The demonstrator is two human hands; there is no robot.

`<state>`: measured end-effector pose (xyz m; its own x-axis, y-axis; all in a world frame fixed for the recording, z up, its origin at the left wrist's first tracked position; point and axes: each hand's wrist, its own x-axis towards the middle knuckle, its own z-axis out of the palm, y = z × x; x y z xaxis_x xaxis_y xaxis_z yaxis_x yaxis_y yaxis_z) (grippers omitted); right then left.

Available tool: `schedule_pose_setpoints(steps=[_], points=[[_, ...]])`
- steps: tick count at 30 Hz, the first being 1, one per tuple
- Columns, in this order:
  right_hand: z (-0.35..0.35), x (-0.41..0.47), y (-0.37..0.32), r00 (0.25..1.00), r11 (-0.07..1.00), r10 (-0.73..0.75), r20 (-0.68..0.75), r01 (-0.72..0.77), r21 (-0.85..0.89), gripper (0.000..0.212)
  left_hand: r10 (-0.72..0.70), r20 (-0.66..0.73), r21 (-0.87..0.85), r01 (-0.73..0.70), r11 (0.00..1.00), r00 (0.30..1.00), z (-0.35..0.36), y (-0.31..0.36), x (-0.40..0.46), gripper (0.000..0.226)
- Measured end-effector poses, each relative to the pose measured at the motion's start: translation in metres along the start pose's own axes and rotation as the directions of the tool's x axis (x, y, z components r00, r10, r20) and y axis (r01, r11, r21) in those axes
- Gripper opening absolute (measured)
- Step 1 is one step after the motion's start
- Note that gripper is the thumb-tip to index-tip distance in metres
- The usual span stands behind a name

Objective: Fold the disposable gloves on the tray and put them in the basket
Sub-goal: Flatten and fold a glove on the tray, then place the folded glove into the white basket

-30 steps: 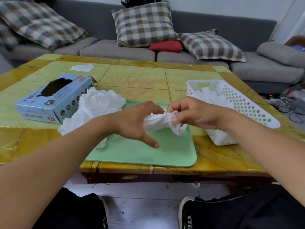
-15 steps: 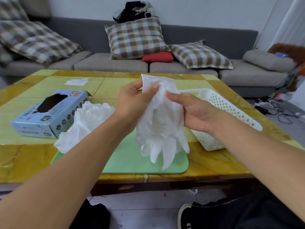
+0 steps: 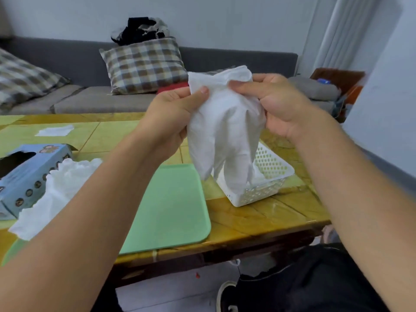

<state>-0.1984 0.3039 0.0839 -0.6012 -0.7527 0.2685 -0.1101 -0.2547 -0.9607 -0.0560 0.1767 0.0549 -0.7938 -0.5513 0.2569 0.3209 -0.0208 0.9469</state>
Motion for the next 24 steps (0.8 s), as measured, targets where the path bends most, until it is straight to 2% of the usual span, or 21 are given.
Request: schedule_pose_setpoints(steps=[4, 6, 8, 12, 14, 18, 22, 24], points=[[-0.034, 0.008, 0.013, 0.987, 0.981, 0.155, -0.029, -0.158, -0.115, 0.026, -0.123, -0.028, 0.083, 0.125, 0.989, 0.992, 0.021, -0.022, 0.024, 0.016], [-0.045, 0.018, 0.022, 0.981, 0.974, 0.184, -0.064, -0.191, -0.125, 0.025, -0.154, -0.039, 0.128, 0.158, 0.979, 0.987, 0.026, -0.030, 0.039, 0.015], [-0.053, 0.033, 0.025, 0.988, 0.989, 0.101, -0.118, -0.113, -0.095, 0.022, -0.117, -0.039, 0.163, 0.122, 0.979, 0.992, 0.030, -0.026, 0.057, 0.018], [-0.067, 0.063, 0.011, 0.973, 0.983, -0.174, -0.154, 0.162, -0.088, 0.012, 0.067, 0.003, 0.152, -0.067, 0.986, 0.998, 0.039, -0.002, 0.098, 0.024], [-0.077, 0.073, 0.016, 0.967, 0.976, -0.214, -0.141, 0.206, -0.067, 0.011, 0.134, 0.040, 0.161, -0.138, 0.977, 0.990, 0.037, -0.003, 0.113, 0.021], [-0.097, 0.077, 0.076, 0.995, 0.995, -0.052, -0.091, 0.043, -0.095, 0.015, 0.118, 0.085, 0.434, -0.143, 0.889, 0.989, 0.022, -0.065, 0.122, 0.007], [-0.118, 0.055, 0.130, 0.992, 0.933, 0.100, 0.070, -0.070, -0.353, 0.023, 0.022, 0.238, 0.642, -0.175, 0.746, 0.971, 0.003, -0.131, 0.107, 0.005], [-0.123, 0.044, 0.138, 0.976, 0.848, 0.163, 0.142, -0.065, -0.526, 0.021, 0.007, 0.330, 0.743, -0.264, 0.614, 0.944, 0.000, -0.145, 0.098, 0.007]])
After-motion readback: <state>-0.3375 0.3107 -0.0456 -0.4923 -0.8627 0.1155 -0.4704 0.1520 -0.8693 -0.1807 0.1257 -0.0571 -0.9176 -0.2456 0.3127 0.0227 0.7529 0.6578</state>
